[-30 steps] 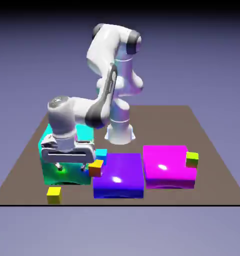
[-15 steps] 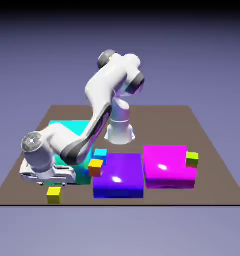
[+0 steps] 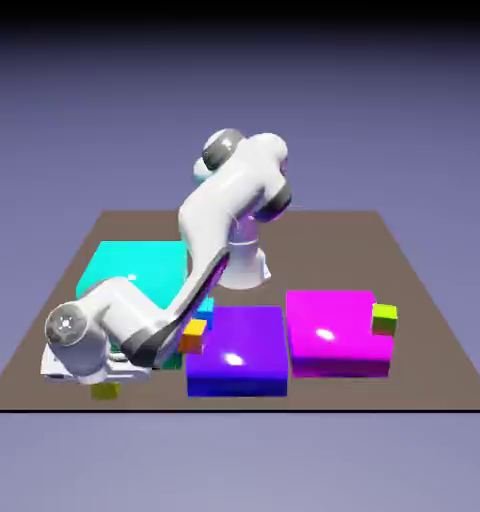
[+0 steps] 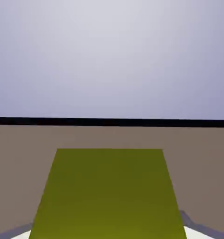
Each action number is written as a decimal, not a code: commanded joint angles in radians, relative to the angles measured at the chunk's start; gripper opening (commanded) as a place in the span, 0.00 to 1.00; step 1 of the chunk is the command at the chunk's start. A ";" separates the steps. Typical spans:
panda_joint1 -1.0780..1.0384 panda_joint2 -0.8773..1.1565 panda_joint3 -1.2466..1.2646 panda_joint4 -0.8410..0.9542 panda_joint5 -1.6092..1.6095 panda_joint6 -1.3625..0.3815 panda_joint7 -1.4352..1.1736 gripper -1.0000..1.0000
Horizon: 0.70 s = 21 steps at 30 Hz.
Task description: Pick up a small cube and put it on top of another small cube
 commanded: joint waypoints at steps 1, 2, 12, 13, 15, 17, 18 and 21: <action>0.000 -0.036 0.023 -0.028 -0.038 0.008 -0.001 0.00; 0.001 -0.073 0.045 -0.057 -0.073 0.015 -0.003 0.00; 0.006 -0.435 0.271 -0.339 -0.432 0.085 -0.019 0.00; 0.006 -0.471 0.293 -0.367 -0.468 0.092 -0.021 0.00; 0.007 -0.544 0.338 -0.424 -0.540 0.106 -0.024 0.00; 0.008 -0.616 0.383 -0.480 -0.611 0.121 -0.028 0.00; 0.009 -0.652 0.406 -0.508 -0.647 0.128 -0.029 0.00; 0.012 -0.761 0.460 -0.602 -0.735 0.153 -0.022 0.00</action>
